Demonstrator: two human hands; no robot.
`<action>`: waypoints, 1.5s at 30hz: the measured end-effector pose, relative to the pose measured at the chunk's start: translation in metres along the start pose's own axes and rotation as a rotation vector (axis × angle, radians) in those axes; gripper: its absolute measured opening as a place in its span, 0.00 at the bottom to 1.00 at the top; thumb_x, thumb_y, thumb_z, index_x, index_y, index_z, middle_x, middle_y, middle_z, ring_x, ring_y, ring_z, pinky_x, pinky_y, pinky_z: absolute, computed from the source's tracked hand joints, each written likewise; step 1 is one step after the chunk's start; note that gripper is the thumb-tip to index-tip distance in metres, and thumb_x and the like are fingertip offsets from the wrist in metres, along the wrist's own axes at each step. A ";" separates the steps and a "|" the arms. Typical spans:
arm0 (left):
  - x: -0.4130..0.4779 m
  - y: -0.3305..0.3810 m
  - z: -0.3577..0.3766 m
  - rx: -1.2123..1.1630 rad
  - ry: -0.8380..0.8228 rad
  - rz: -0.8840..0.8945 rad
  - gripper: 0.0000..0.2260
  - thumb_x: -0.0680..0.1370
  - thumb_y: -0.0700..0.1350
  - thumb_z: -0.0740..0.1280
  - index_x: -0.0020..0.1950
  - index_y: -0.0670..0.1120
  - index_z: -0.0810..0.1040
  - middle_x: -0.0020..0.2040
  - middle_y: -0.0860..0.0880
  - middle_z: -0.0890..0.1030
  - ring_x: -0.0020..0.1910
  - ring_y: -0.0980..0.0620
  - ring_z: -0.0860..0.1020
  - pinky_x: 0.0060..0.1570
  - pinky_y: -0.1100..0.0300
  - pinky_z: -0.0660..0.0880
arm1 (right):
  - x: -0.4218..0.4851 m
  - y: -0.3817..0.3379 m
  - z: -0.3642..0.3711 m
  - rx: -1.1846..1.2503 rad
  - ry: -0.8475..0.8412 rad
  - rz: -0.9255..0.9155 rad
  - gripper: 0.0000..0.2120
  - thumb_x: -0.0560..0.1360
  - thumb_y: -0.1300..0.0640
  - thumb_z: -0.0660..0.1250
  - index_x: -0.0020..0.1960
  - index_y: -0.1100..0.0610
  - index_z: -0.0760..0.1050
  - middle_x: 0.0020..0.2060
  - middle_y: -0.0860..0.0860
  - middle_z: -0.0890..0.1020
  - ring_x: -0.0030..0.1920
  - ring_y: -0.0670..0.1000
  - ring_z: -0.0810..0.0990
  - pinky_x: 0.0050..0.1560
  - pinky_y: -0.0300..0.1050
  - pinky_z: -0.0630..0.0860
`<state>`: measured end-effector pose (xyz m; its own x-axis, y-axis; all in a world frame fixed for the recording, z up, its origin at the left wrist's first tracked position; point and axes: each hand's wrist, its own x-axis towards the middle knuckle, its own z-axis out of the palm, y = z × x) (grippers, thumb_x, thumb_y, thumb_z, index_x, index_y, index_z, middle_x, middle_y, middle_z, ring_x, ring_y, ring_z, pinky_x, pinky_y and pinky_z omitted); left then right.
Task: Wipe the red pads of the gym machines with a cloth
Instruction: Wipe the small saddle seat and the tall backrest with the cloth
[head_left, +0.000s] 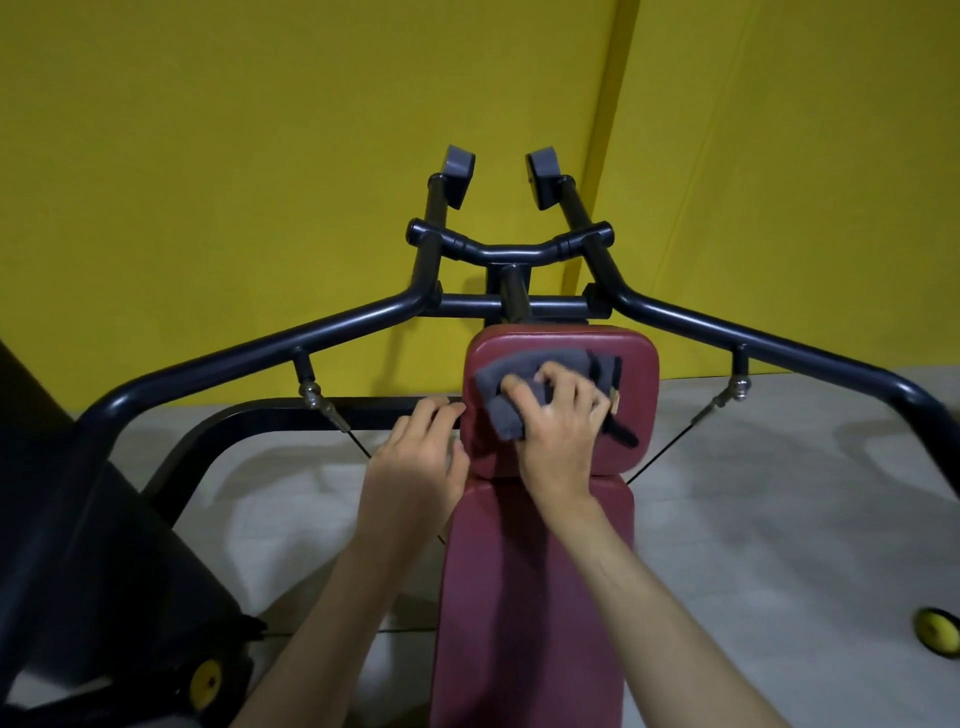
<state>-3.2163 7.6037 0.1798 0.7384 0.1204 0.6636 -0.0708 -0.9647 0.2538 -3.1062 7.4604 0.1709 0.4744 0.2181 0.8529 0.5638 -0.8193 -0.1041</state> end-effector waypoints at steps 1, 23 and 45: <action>0.002 0.002 0.002 -0.005 0.006 0.000 0.15 0.80 0.41 0.65 0.66 0.42 0.78 0.64 0.47 0.79 0.53 0.48 0.80 0.48 0.55 0.81 | -0.023 0.004 0.003 0.004 -0.033 -0.026 0.16 0.74 0.60 0.71 0.60 0.47 0.79 0.57 0.56 0.74 0.54 0.59 0.72 0.52 0.58 0.68; 0.013 0.030 0.041 -0.009 0.050 -0.043 0.27 0.71 0.32 0.62 0.71 0.40 0.77 0.70 0.42 0.78 0.42 0.44 0.79 0.47 0.52 0.80 | -0.094 0.050 -0.008 -0.009 -0.253 -0.026 0.19 0.67 0.61 0.72 0.55 0.46 0.78 0.55 0.52 0.71 0.47 0.59 0.74 0.45 0.56 0.69; 0.015 0.038 0.034 -0.071 -0.092 -0.161 0.28 0.74 0.34 0.62 0.76 0.43 0.71 0.74 0.45 0.73 0.49 0.44 0.77 0.53 0.49 0.77 | -0.101 0.079 -0.020 0.036 -0.295 0.194 0.28 0.59 0.65 0.79 0.54 0.46 0.77 0.53 0.53 0.72 0.50 0.57 0.70 0.49 0.54 0.66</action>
<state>-3.1851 7.5610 0.1752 0.8021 0.2463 0.5440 0.0079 -0.9153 0.4027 -3.1238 7.3630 0.0866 0.7467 0.2081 0.6317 0.4651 -0.8424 -0.2722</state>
